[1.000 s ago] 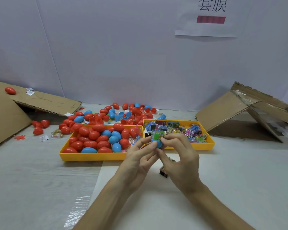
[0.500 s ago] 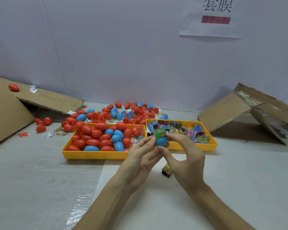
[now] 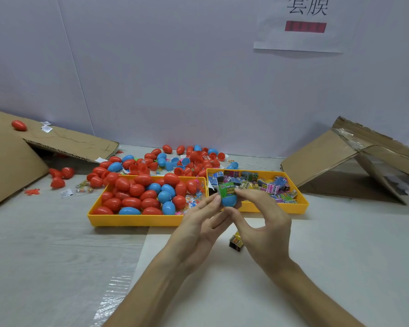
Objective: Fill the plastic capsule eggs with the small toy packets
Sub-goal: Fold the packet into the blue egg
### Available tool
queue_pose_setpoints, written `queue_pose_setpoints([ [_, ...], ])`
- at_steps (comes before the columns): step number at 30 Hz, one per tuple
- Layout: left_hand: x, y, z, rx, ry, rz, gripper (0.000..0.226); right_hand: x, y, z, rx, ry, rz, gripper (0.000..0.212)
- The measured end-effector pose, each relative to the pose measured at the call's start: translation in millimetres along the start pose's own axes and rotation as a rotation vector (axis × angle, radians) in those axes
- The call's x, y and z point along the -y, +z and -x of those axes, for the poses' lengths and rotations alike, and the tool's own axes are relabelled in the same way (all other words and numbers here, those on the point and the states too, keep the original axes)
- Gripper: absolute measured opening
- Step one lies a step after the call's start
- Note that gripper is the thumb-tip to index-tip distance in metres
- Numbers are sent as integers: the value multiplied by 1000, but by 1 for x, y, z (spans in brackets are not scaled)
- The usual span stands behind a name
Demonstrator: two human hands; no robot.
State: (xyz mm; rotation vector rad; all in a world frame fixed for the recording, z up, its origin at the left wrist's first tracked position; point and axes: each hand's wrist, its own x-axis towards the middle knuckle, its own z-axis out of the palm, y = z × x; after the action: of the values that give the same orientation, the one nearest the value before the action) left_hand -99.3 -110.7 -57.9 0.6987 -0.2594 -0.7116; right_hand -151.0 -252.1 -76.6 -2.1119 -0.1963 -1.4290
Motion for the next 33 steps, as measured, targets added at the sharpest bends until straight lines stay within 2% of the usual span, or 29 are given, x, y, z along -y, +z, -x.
queue_pose_setpoints([
  [6, 0, 3, 1, -12, -3, -47, 34, 0, -1, -1, 31, 19, -7, 32],
  [13, -1, 0, 1, 4, -19, -55, 44, 0, -2, -3, 38, 47, -72, 39],
  [23, 0, -1, 1, -10, -40, -49, 51, -2, -2, -2, -7, 42, -62, 28],
  [33, 0, -3, -1, 75, -82, -91, 37, 1, -5, -6, 84, 79, -95, 33],
])
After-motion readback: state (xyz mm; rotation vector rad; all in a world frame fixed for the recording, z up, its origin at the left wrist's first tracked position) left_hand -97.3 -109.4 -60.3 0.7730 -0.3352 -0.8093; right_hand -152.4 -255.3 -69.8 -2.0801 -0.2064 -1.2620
